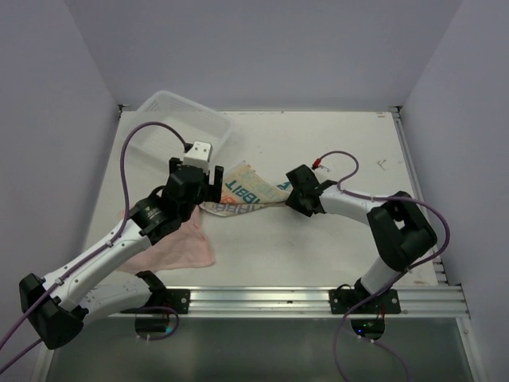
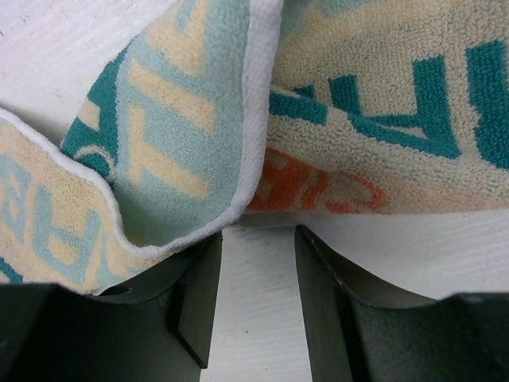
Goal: Roll the towels
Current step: Move the towel to the center of the board, then flatten the towel
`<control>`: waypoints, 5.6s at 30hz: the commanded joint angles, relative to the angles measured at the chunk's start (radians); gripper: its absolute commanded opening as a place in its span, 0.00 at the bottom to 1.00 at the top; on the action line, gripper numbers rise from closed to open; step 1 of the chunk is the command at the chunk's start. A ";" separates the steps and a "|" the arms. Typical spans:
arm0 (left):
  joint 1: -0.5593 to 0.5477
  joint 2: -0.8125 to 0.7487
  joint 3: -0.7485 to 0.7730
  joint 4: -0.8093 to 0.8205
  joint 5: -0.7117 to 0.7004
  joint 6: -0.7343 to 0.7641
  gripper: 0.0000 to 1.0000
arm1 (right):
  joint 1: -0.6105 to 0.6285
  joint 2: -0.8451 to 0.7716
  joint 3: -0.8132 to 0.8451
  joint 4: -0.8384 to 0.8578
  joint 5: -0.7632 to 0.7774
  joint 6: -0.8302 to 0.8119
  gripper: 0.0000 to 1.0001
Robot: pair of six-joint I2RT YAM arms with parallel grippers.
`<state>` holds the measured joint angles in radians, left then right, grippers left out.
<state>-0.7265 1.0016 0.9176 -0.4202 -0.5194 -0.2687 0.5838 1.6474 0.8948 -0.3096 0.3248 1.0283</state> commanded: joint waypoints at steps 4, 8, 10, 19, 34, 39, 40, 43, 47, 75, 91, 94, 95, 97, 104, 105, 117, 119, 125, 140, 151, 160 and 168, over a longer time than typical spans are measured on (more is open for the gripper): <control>0.006 -0.017 -0.011 0.012 0.016 0.016 0.88 | 0.011 0.075 0.050 -0.082 0.051 -0.014 0.43; 0.006 -0.018 -0.011 0.009 0.019 0.016 0.88 | 0.011 0.091 0.049 -0.105 0.054 -0.022 0.31; 0.006 -0.017 -0.011 0.008 0.015 0.019 0.88 | 0.013 0.088 0.047 -0.126 0.066 -0.033 0.25; 0.006 -0.018 -0.011 0.003 0.006 0.019 0.88 | -0.045 -0.003 -0.035 -0.161 0.068 -0.114 0.00; 0.006 -0.011 -0.011 0.003 0.016 0.016 0.88 | -0.127 -0.229 -0.050 -0.134 0.039 -0.304 0.10; 0.006 -0.008 -0.014 0.003 0.025 0.014 0.88 | -0.150 -0.129 -0.008 -0.129 0.048 -0.339 0.10; 0.006 -0.008 -0.014 0.003 0.036 0.014 0.88 | -0.160 -0.117 -0.010 -0.119 0.040 -0.346 0.10; 0.006 -0.003 -0.014 0.003 0.038 0.014 0.88 | -0.199 -0.077 -0.014 -0.074 0.036 -0.375 0.10; 0.006 0.003 -0.014 0.005 0.038 0.016 0.88 | -0.234 -0.049 -0.010 -0.065 0.055 -0.410 0.10; 0.030 0.236 -0.332 0.348 0.320 -0.535 0.80 | -0.529 -0.078 0.013 -0.094 -0.139 -0.616 0.16; 0.228 0.291 -0.436 0.598 0.466 -0.650 0.70 | -0.529 -0.103 -0.040 -0.057 -0.175 -0.603 0.17; 0.249 0.316 -0.434 0.621 0.484 -0.647 0.68 | -0.530 -0.097 -0.040 -0.057 -0.174 -0.603 0.17; 0.251 0.322 -0.433 0.626 0.486 -0.647 0.67 | -0.529 -0.097 -0.042 -0.056 -0.174 -0.603 0.17; 0.256 0.347 -0.430 0.638 0.496 -0.644 0.66 | -0.529 -0.093 -0.040 -0.056 -0.175 -0.602 0.17; 0.256 0.434 -0.424 0.704 0.579 -0.656 0.46 | -0.530 -0.090 -0.043 -0.054 -0.171 -0.600 0.17; 0.256 0.440 -0.425 0.705 0.584 -0.656 0.43 | -0.529 -0.092 -0.043 -0.056 -0.170 -0.600 0.17; 0.256 0.335 -0.411 0.655 0.497 -0.580 0.00 | -0.530 -0.153 -0.056 -0.095 -0.199 -0.582 0.24; 0.256 0.309 -0.413 0.653 0.484 -0.560 0.00 | -0.532 -0.170 -0.059 -0.140 -0.190 -0.539 0.30; 0.253 0.206 -0.407 0.626 0.444 -0.492 0.00 | -0.532 -0.274 -0.157 -0.083 -0.320 -0.435 0.30; 0.039 0.078 -0.247 0.508 0.266 -0.406 0.00 | -0.305 -0.217 -0.152 0.109 -0.270 -0.448 0.36; 0.032 0.057 -0.273 0.486 0.239 -0.383 0.00 | -0.236 -0.066 -0.024 0.104 -0.182 -0.519 0.36; 0.030 0.066 -0.275 0.488 0.239 -0.369 0.00 | -0.181 0.003 0.007 0.093 -0.133 -0.539 0.39; 0.029 0.074 -0.283 0.480 0.228 -0.365 0.00 | -0.156 0.061 -0.025 0.109 -0.101 -0.527 0.37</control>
<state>-0.6945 1.0817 0.6388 0.0418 -0.2600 -0.6598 0.4221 1.6547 0.8787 -0.2081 0.2054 0.5030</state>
